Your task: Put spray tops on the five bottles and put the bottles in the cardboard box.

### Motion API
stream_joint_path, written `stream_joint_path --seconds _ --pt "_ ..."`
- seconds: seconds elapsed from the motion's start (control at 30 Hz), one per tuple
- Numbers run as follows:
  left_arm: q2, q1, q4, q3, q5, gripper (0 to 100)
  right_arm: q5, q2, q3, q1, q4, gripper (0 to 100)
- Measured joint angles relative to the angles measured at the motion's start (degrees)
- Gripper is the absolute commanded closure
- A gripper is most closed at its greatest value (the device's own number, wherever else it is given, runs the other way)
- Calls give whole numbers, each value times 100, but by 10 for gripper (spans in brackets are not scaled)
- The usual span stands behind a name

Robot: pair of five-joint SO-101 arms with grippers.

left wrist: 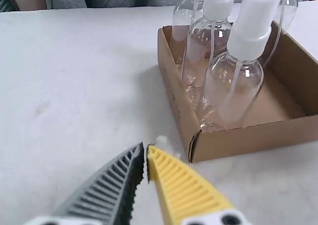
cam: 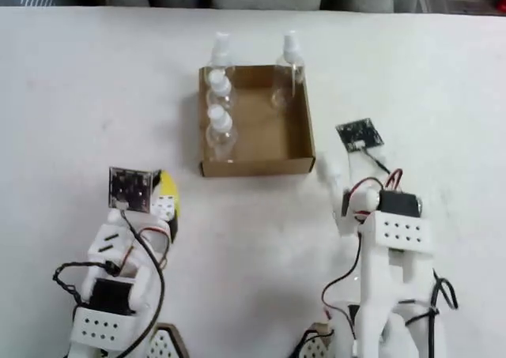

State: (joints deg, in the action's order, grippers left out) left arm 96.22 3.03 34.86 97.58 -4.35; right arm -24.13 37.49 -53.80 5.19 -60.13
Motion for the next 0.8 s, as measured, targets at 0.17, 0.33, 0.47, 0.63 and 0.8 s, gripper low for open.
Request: stream_joint_path --seconds 0.17,0.33,0.47,0.63,0.8 --pt "0 0 0 0 0 976 -44 -519 0 -18 1257 899" --pt "0 0 0 0 0 976 -44 -1213 62 -396 1688 827" --pt "0 0 0 0 0 976 -44 -1978 589 -519 1723 796" --pt "0 0 0 0 0 976 -44 -3156 1451 -536 1732 761" --pt "0 0 0 0 0 976 -44 -4255 2119 -536 1732 734"
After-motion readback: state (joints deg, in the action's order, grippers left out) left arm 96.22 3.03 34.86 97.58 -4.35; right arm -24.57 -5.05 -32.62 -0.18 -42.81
